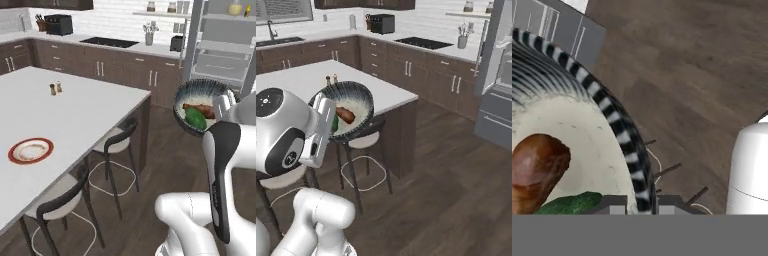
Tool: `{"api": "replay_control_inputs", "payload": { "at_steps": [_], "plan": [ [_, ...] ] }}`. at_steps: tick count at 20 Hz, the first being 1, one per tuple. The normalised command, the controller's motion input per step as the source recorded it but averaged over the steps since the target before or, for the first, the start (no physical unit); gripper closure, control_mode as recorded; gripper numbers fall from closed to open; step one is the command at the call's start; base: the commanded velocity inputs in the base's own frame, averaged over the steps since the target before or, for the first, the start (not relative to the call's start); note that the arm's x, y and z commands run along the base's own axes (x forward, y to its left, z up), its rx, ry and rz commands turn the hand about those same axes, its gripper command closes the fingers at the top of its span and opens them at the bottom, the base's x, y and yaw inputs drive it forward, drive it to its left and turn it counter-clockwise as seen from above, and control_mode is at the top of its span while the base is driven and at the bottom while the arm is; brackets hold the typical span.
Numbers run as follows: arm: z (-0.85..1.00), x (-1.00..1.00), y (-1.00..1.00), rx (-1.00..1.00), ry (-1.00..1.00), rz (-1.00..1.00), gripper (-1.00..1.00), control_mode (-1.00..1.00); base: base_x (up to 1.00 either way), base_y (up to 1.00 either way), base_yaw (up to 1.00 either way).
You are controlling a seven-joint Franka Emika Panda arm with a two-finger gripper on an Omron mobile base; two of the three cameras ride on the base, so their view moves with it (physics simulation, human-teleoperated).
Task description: Pick the chicken drumstick and broccoli from their plates and place them in the bowl. Then put the bowl in the fridge.
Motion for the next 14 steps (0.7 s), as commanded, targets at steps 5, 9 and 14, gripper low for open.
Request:
{"api": "replay_control_inputs", "payload": {
  "at_steps": [5, 9, 14],
  "plan": [
    [0.00, 0.00, 0.00, 0.00, 0.00, 0.00, 1.00, 1.00, 0.25, -0.05, -0.82],
    [0.00, 0.00, 0.00, 0.00, 0.00, 0.00, 1.00, 1.00, 1.00, 0.01, -0.48],
    [0.00, 0.00, 0.00, 0.00, 0.00, 0.00, 1.00, 1.00, 1.00, 0.00, -0.24]
  ]
}}
